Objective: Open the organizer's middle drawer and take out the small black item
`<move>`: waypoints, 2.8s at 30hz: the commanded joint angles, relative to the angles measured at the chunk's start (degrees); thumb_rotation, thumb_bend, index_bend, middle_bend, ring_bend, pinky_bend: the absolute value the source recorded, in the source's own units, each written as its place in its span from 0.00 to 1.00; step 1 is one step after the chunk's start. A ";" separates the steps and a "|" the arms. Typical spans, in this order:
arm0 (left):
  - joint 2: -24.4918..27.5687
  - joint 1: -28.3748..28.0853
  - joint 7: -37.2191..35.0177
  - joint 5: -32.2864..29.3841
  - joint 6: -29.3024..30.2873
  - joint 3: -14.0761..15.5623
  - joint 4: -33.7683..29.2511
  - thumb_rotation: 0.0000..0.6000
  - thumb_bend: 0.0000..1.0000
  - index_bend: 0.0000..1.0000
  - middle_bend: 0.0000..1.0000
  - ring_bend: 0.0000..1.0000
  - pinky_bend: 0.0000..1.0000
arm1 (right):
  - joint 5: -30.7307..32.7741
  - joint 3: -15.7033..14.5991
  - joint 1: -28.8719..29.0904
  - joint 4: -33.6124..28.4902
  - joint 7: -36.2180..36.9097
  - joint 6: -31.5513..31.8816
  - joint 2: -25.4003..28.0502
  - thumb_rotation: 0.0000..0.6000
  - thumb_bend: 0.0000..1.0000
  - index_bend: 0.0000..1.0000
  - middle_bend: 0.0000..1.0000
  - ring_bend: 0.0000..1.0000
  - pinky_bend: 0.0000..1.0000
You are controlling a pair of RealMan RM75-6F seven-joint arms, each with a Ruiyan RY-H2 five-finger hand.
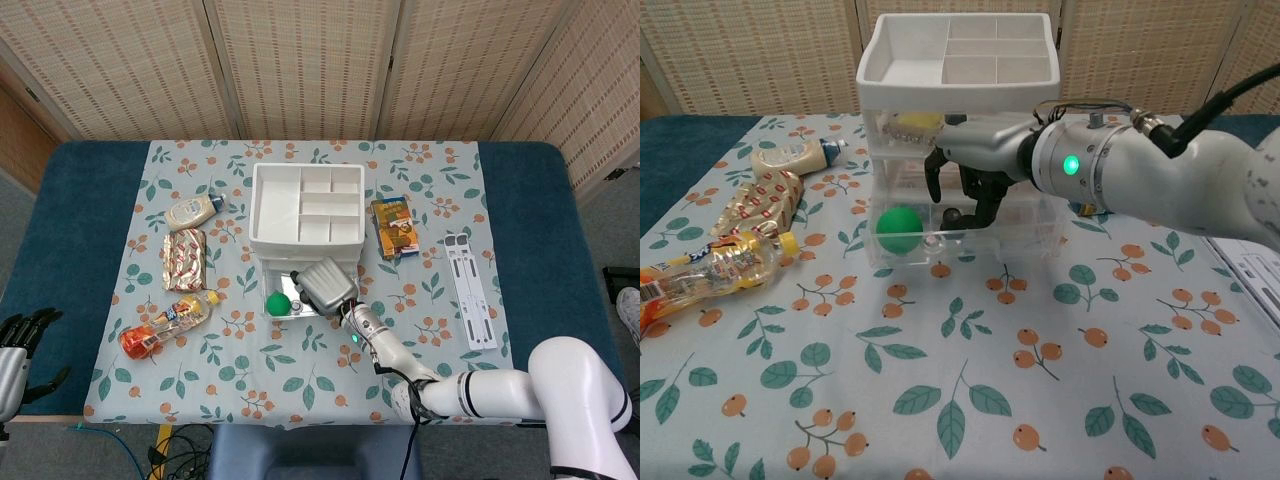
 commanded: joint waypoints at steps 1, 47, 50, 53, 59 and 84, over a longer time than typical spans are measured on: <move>0.01 0.02 -0.06 -0.19 -0.16 0.00 0.12 1.00 0.22 0.18 0.18 0.19 0.12 | 0.44 0.07 0.24 0.33 0.08 -0.05 -0.15 1.00 0.34 0.35 0.95 1.00 1.00; -0.18 -0.39 0.75 -0.63 -0.99 -0.26 -0.07 1.00 0.22 0.19 0.18 0.19 0.12 | -0.99 1.21 1.19 7.13 3.68 -0.47 -4.72 1.00 0.40 0.52 0.97 1.00 1.00; -0.18 -0.38 0.67 -0.66 -0.98 -0.28 -0.01 1.00 0.22 0.19 0.18 0.19 0.12 | -1.28 1.47 0.96 6.43 4.07 -0.21 -4.31 1.00 0.44 0.52 0.97 1.00 1.00; -0.15 -0.35 0.59 -0.68 -0.94 -0.29 0.04 1.00 0.22 0.19 0.18 0.19 0.12 | -1.79 1.90 0.65 5.18 4.58 0.30 -3.52 1.00 0.45 0.52 0.97 1.00 1.00; -0.04 -0.31 0.48 -0.44 -0.72 -0.28 0.01 1.00 0.22 0.19 0.18 0.19 0.12 | -3.40 2.85 -1.00 0.20 6.40 2.41 -0.12 1.00 0.45 0.52 0.97 1.00 1.00; -0.27 -1.43 2.14 1.97 -0.86 -0.03 -2.07 1.00 0.22 0.19 0.18 0.19 0.12 | -21.55 -8.84 -24.37 -16.55 28.46 11.36 21.07 1.00 0.45 0.52 0.97 1.00 1.00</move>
